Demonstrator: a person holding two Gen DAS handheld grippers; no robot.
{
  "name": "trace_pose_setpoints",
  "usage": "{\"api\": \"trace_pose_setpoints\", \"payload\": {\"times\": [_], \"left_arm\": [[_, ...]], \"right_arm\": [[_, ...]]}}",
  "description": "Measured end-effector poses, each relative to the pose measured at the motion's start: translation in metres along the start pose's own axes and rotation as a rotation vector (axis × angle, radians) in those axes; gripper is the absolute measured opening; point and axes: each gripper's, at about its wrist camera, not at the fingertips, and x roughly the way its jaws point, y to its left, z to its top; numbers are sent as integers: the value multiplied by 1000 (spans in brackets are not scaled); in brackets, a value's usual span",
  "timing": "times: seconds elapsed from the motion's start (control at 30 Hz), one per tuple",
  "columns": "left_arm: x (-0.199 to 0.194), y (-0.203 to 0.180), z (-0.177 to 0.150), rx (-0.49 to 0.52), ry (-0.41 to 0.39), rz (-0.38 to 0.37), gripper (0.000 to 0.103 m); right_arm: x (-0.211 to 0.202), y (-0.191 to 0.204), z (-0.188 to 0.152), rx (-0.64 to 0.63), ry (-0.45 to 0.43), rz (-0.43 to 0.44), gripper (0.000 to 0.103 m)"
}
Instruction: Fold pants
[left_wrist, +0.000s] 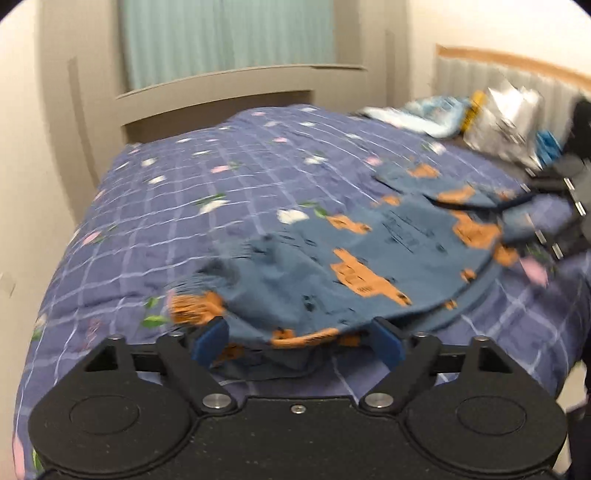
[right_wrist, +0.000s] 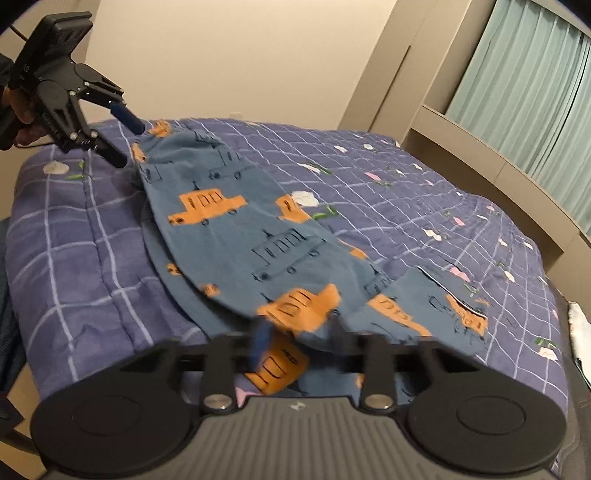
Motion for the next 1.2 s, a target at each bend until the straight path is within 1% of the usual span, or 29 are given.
{"api": "trace_pose_setpoints", "payload": {"times": [0.03, 0.07, 0.1, 0.17, 0.2, 0.23, 0.3, 0.33, 0.43, 0.47, 0.5, 0.53, 0.57, 0.6, 0.63, 0.67, 0.73, 0.87, 0.93, 0.97, 1.03, 1.1, 1.17, 1.2], "left_arm": [[-2, 7, 0, -53, -6, 21, 93], [-2, 13, 1, -107, -13, 37, 99], [-2, 22, 1, -169, -21, 49, 101], [2, 40, -2, -328, -33, 64, 102], [5, 50, -3, -415, -34, 59, 102], [9, 60, -6, -489, -36, 51, 101], [21, 76, -11, -638, -28, 43, 97], [27, 81, -14, -690, -21, 36, 96], [44, 95, -19, -821, 0, 30, 94], [48, 97, -21, -852, 3, 29, 91], [49, 100, -25, -879, 5, 22, 84], [52, 101, -25, -897, 9, 7, 78], [53, 101, -25, -901, 21, 10, 64], [55, 100, -24, -897, 37, 32, 42], [56, 99, -23, -891, 38, 41, 31], [56, 99, -22, -890, 34, 44, 18], [49, 95, -17, -875, 17, 71, 14], [17, 83, 1, -748, -85, 147, 12], [1, 85, 4, -735, -118, 176, 12], [-4, 86, 4, -735, -122, 181, 12], [-9, 88, -2, -727, -104, 210, 12], [-5, 90, -12, -721, -74, 240, 12], [4, 92, -23, -736, -53, 243, 13], [8, 93, -28, -751, -41, 243, 15]], "right_arm": [[-2, 2, 1, -1, -8, 4, 61], [-4, 3, 3, 0, -14, 2, 68], [-5, 3, 5, 4, -22, 4, 74], [-7, 5, 8, 27, -47, 4, 82], [-7, 6, 11, 43, -59, -1, 84], [-6, 6, 13, 65, -74, -1, 85], [-4, 7, 18, 101, -96, 7, 87], [-2, 8, 20, 117, -107, 14, 87], [3, 12, 26, 139, -131, 31, 87], [4, 14, 28, 144, -137, 33, 87], [4, 15, 29, 151, -142, 35, 87], [4, 16, 30, 160, -148, 38, 87], [4, 16, 31, 166, -151, 39, 87], [3, 17, 31, 172, -155, 37, 87], [3, 17, 31, 177, -157, 34, 87], [4, 17, 30, 183, -158, 30, 87], [4, 17, 30, 192, -154, 19, 88], [4, 17, 27, 195, -138, 7, 89], [4, 18, 26, 197, -136, 3, 91], [4, 18, 25, 201, -134, 4, 92], [4, 19, 23, 211, -127, 7, 92], [7, 19, 21, 221, -118, 11, 92], [9, 20, 18, 228, -106, 11, 92], [10, 20, 17, 236, -100, 14, 92]]}}
